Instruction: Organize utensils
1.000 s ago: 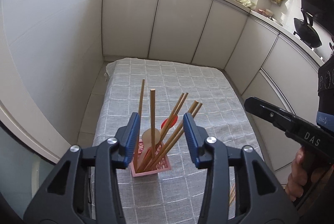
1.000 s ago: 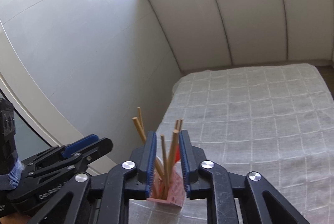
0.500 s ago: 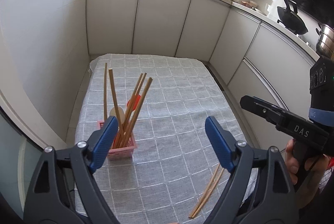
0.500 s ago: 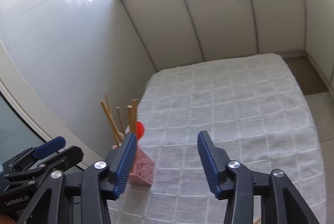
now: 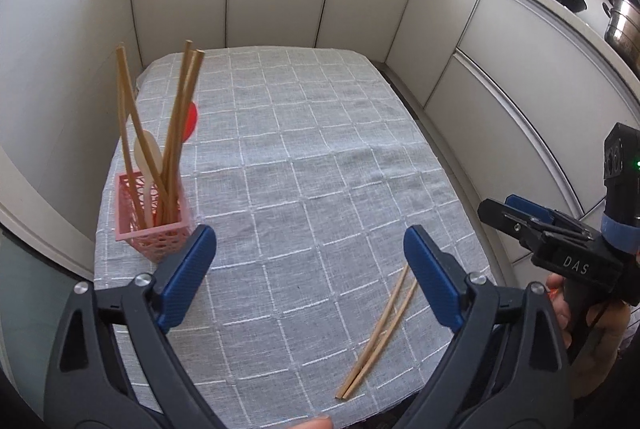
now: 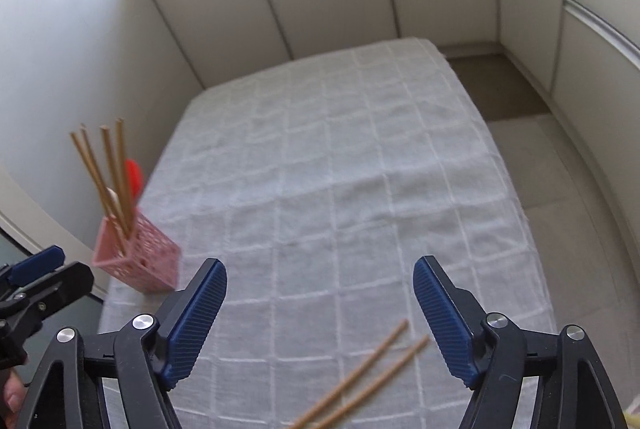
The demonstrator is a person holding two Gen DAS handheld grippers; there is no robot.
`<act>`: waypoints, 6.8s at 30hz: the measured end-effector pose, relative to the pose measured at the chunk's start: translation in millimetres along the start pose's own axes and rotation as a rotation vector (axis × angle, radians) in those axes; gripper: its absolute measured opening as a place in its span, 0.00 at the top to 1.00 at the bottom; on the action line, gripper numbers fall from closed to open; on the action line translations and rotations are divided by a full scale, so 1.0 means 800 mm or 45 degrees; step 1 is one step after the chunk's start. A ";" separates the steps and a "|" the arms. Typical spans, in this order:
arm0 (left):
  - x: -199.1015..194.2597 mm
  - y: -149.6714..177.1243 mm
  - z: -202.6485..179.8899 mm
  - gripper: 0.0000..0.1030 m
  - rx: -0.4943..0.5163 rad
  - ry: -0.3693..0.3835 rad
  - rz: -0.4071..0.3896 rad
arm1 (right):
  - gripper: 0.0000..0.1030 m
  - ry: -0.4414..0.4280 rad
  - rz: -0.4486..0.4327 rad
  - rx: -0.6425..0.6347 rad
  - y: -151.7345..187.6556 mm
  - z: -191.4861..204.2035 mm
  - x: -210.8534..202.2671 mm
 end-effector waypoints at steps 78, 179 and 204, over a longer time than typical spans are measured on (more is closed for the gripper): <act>0.219 0.061 -0.021 0.82 0.113 0.046 0.387 | 0.82 0.330 0.366 0.082 0.095 -0.056 0.158; -0.068 0.022 0.194 0.25 -0.400 -0.157 -0.185 | 0.60 -0.407 -0.138 -0.344 -0.094 0.297 0.082; -0.101 0.004 0.071 0.02 -0.260 -0.227 -0.154 | 0.12 -0.162 -0.294 -0.286 -0.072 0.181 -0.066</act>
Point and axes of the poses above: each gripper's, at about its wrist camera, not at the fingertips, and x roughly the way its jaws point, z to its left, y to its underside, the point moved 1 cm from there along x, roughly the way its jaws point, and after that the axes turned 2 degrees about -y, right-handed, at the moved point
